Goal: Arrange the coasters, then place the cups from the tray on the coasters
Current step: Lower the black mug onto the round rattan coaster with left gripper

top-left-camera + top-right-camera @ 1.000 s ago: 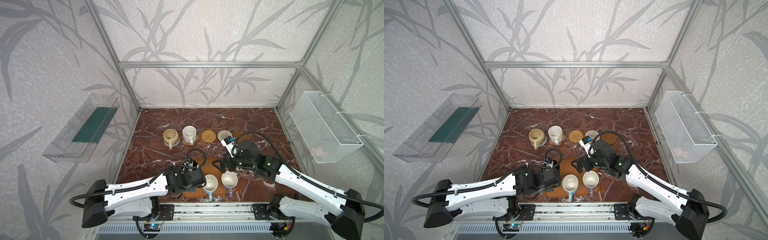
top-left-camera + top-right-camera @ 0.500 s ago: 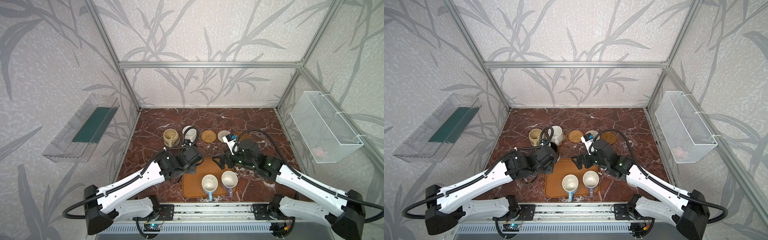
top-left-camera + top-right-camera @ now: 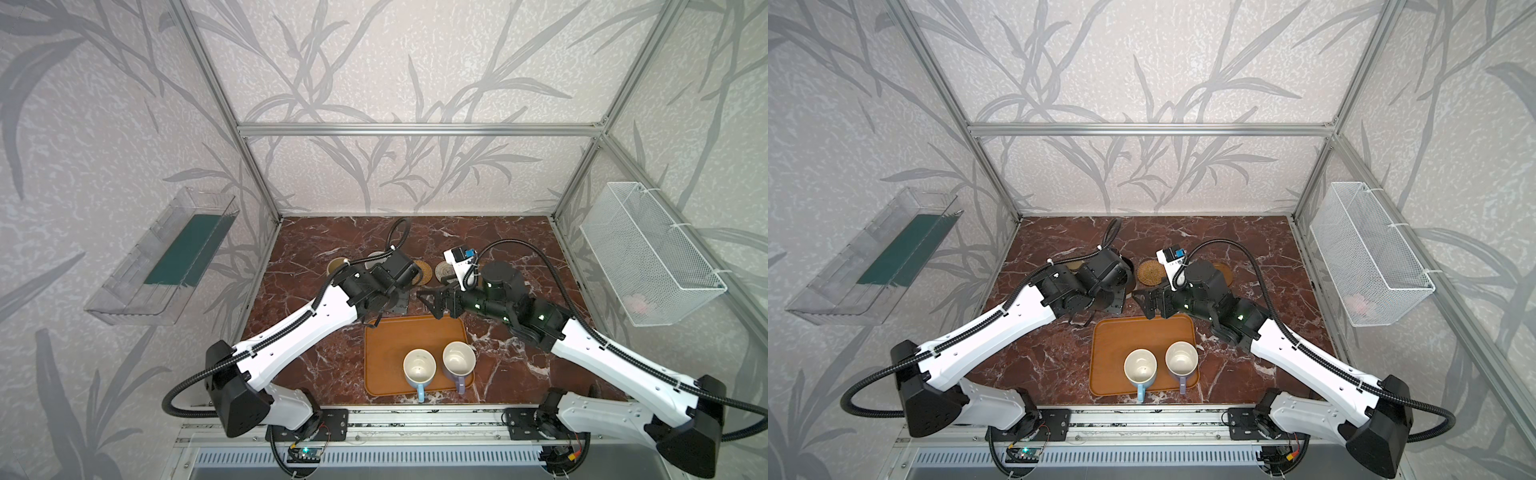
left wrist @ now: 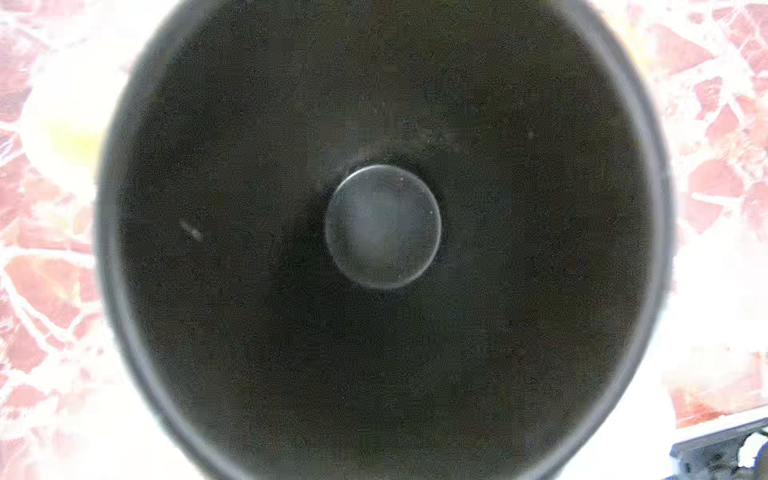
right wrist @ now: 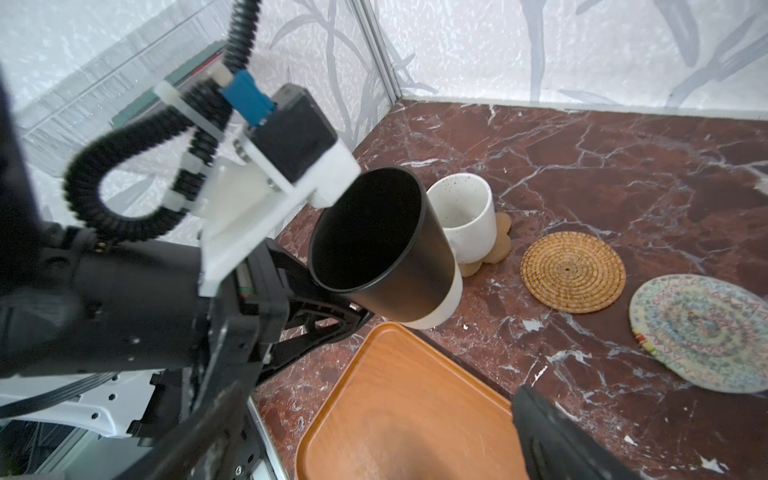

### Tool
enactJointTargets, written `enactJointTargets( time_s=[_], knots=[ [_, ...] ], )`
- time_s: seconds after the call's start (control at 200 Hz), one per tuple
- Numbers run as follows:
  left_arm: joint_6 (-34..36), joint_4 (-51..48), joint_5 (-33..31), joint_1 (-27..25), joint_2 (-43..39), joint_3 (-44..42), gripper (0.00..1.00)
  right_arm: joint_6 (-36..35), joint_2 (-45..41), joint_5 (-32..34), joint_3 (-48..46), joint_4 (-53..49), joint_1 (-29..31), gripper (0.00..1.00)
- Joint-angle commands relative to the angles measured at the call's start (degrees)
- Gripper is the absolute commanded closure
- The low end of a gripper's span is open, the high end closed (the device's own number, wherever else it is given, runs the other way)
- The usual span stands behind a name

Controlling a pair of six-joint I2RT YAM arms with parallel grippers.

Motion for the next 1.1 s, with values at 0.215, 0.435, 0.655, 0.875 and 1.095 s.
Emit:
enactJointTargets(
  time_s=[0.215,0.435,0.655,0.875,1.095],
  knots=[
    [3.36,5.13,0.92,4.34,7.69,10.15,1.00,5.04,-0.13,2.67,1.52,-1.36,-8.18,0.01],
    [4.46,7.29,2.77,6.51,13.82,14.26,1.00,5.90,0.83,-0.83,-0.04,-1.56,-13.49,0.01],
    [4.78,8.31,3.32,7.49,20.86,18.44,1.00,5.43,1.18,-3.11,-1.90,-1.72,-16.98,0.01],
    [4.53,8.87,4.03,8.04,28.07,24.84,1.00,5.73,3.54,-7.31,-2.12,-2.72,-20.37,0.01],
    [2.98,9.00,2.95,8.41,34.61,29.25,1.00,4.03,3.38,-7.33,-3.35,-1.14,-20.84,0.01]
  ],
)
